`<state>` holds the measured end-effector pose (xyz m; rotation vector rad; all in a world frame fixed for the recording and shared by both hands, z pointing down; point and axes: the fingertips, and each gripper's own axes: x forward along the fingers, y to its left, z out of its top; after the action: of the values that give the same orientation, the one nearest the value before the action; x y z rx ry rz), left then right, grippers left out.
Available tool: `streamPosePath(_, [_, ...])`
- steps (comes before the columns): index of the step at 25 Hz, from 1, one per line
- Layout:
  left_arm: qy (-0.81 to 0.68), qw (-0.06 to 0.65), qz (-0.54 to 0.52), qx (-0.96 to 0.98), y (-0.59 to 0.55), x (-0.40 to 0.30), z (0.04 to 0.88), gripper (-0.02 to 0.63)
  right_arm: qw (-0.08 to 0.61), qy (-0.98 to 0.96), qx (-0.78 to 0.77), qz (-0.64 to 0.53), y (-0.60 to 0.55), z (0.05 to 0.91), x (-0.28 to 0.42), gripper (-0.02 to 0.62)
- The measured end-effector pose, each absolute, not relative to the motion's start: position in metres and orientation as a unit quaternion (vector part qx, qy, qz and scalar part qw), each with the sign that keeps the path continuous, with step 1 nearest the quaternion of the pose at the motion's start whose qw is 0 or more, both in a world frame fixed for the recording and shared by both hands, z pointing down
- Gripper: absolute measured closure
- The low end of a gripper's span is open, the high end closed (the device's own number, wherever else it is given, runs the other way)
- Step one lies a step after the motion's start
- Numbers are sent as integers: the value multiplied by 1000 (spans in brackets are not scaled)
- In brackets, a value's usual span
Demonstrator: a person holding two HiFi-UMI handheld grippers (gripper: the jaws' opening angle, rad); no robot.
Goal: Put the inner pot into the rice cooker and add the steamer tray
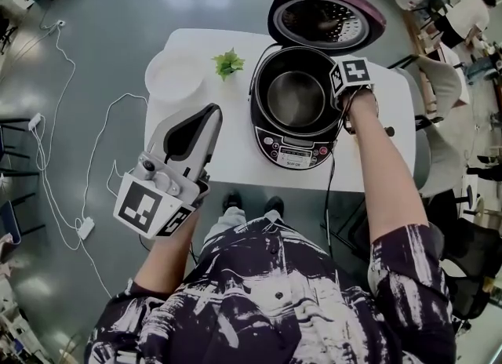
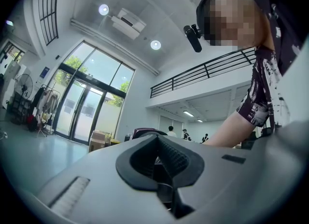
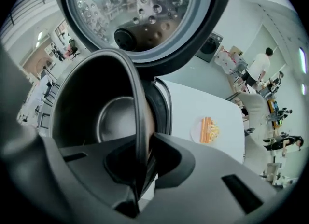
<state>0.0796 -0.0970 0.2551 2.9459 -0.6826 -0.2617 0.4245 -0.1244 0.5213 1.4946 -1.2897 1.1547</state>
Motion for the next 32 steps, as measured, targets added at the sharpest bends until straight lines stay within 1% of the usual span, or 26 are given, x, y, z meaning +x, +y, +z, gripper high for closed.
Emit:
streamPosePath(4, [-226,55,-86,969,-99,78,257,601,447,-512,585,443,-127,524,424,583])
streamPosePath(11, [-228,58,-85,968,-101,74,261,601,548,-506,545,382,-124,534,423,557])
streamPosePath(20, [-228,60,-86,968,-100,73,261,601,591,-513,517,345,-122,540,421,532])
streamPosePath(25, [-227,60,-88,968,-99,75,260,601,591,-520,515,338,-120,543,421,520])
streamPosePath(29, [-224,59,-89,969,-96,77,259,601,554,-524,537,360,-119,542,421,520])
streamPosePath(32, [-224,59,-89,969,-95,78,257,601,531,-525,549,375,-117,538,420,505])
